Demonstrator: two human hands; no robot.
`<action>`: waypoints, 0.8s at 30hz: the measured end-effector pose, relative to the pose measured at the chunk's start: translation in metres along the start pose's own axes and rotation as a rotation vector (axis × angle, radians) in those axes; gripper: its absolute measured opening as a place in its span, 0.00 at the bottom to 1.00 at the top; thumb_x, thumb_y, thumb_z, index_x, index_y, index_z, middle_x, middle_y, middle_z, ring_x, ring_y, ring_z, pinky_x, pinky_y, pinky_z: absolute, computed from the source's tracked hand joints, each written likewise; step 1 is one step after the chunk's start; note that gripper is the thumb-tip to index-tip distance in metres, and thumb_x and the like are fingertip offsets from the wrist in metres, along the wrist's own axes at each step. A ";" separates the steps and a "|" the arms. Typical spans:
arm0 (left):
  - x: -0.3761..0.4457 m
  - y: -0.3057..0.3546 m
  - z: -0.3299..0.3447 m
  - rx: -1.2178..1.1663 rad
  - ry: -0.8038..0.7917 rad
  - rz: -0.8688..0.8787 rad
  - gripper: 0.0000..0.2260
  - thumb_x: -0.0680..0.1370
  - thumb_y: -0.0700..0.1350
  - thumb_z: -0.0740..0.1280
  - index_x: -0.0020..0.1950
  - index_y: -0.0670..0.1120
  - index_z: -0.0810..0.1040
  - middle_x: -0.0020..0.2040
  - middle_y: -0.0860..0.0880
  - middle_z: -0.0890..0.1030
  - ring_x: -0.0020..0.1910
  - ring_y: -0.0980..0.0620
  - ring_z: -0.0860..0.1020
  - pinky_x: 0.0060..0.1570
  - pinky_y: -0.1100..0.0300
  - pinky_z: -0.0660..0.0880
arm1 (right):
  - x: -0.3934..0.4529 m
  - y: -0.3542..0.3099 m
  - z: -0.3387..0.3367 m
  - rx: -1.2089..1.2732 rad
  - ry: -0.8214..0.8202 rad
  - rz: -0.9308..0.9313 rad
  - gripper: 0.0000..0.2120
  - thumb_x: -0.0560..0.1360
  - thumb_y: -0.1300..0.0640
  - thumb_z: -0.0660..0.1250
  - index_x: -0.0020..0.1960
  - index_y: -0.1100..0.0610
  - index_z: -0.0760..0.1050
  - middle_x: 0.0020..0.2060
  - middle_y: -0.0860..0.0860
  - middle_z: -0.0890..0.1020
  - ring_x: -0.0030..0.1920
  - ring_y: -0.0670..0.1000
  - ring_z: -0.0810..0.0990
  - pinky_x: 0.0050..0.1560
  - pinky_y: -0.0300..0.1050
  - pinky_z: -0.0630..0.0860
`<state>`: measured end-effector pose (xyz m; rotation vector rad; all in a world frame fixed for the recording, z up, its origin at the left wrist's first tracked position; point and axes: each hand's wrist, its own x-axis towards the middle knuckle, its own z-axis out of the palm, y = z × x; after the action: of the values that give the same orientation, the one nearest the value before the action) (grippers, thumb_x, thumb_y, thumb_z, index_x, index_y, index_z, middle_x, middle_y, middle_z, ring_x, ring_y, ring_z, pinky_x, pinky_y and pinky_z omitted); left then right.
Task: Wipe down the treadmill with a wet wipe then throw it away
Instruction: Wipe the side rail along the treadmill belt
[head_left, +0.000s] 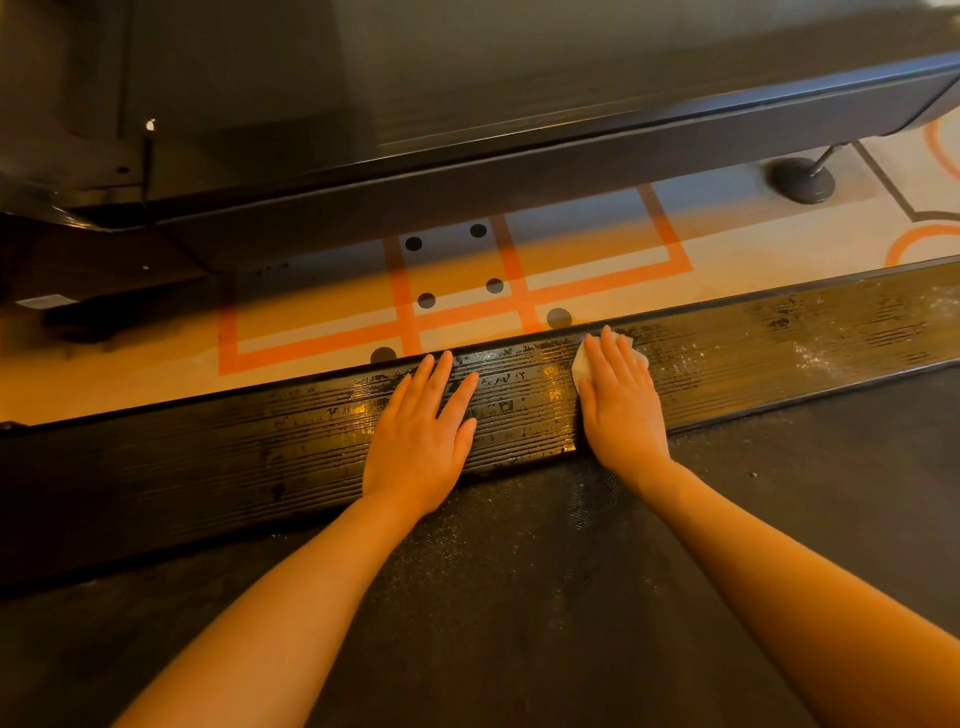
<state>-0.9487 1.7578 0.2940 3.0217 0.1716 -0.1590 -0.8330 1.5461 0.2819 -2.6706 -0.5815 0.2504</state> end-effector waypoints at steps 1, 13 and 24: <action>0.000 0.000 0.000 0.002 0.003 0.003 0.24 0.83 0.55 0.46 0.78 0.49 0.61 0.79 0.43 0.57 0.78 0.44 0.54 0.74 0.50 0.51 | -0.007 0.001 0.002 0.009 0.015 0.001 0.25 0.84 0.53 0.52 0.79 0.57 0.53 0.79 0.56 0.53 0.79 0.55 0.47 0.76 0.49 0.42; 0.001 0.010 -0.022 -0.065 -0.147 -0.034 0.25 0.84 0.57 0.47 0.80 0.52 0.50 0.81 0.47 0.44 0.79 0.48 0.41 0.76 0.52 0.42 | -0.045 0.003 -0.001 -0.042 -0.042 0.013 0.26 0.84 0.51 0.53 0.79 0.57 0.53 0.79 0.55 0.53 0.78 0.54 0.46 0.75 0.47 0.42; 0.042 0.031 -0.100 0.009 -0.288 0.203 0.24 0.84 0.57 0.50 0.80 0.55 0.52 0.81 0.50 0.45 0.79 0.51 0.43 0.76 0.52 0.46 | -0.028 0.048 -0.061 -0.153 -0.380 -0.285 0.30 0.83 0.43 0.51 0.76 0.48 0.38 0.75 0.44 0.36 0.75 0.45 0.36 0.77 0.45 0.43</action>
<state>-0.8934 1.7434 0.3913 2.9558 -0.1604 -0.5700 -0.8254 1.4737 0.3198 -2.6523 -1.1267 0.6604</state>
